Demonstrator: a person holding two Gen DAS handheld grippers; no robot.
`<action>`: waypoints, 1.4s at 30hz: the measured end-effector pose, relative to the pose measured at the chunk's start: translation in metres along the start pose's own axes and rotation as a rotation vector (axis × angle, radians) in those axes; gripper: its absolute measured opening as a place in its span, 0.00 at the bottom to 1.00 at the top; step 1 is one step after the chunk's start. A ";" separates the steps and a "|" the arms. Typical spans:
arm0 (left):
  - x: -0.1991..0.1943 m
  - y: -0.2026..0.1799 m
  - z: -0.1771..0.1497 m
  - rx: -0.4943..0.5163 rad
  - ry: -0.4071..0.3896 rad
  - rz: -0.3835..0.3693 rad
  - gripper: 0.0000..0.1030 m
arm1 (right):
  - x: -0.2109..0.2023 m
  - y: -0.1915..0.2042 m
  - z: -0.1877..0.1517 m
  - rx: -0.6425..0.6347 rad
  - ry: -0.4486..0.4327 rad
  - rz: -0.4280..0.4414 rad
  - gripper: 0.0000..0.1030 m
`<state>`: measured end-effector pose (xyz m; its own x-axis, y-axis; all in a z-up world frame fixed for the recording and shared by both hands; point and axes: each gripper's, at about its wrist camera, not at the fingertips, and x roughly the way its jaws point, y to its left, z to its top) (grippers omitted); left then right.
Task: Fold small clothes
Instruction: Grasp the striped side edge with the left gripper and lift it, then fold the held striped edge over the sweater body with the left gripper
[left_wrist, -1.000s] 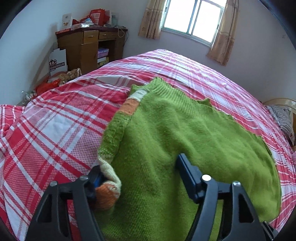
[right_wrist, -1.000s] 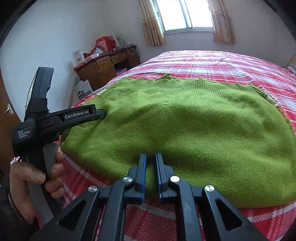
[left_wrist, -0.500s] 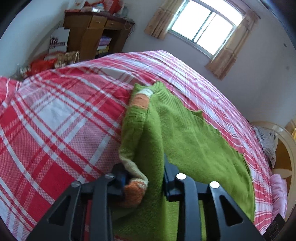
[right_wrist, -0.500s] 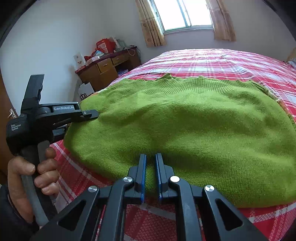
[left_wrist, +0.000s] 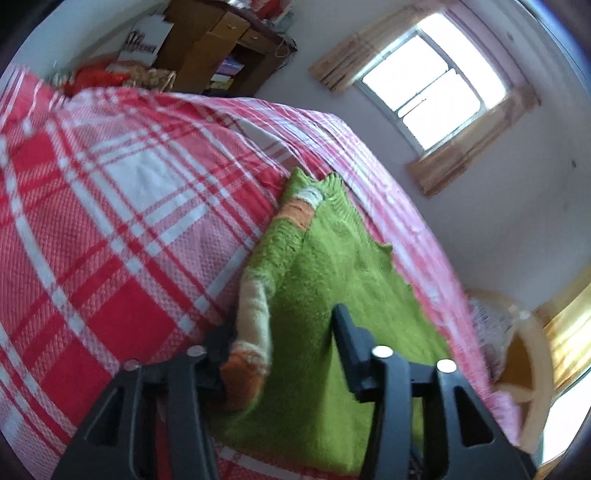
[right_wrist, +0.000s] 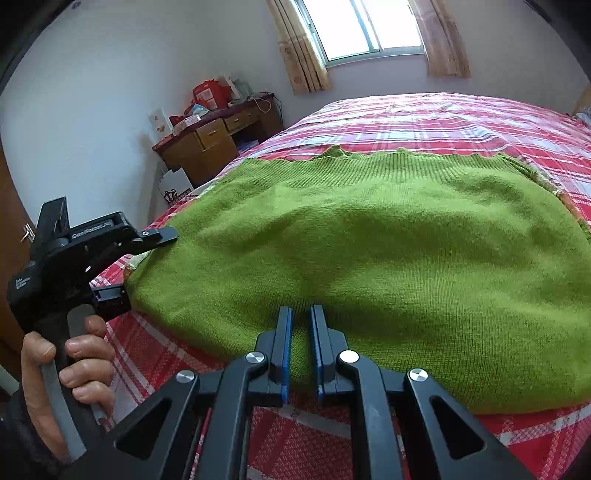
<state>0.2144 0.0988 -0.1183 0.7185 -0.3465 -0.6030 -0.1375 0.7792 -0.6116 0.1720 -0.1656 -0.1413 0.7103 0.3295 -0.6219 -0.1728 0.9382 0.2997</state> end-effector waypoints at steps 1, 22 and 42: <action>0.001 -0.002 0.001 0.006 0.008 0.007 0.29 | 0.000 0.000 0.000 0.000 0.000 0.001 0.10; -0.041 0.025 -0.038 -0.100 0.018 -0.090 0.79 | 0.000 -0.003 -0.001 0.012 -0.001 0.018 0.10; 0.008 0.002 -0.001 -0.077 -0.067 0.007 0.42 | 0.014 0.023 0.020 -0.017 0.016 0.023 0.10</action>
<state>0.2192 0.0977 -0.1246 0.7609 -0.3033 -0.5736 -0.1930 0.7382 -0.6464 0.1917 -0.1420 -0.1282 0.6951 0.3528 -0.6264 -0.2010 0.9319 0.3019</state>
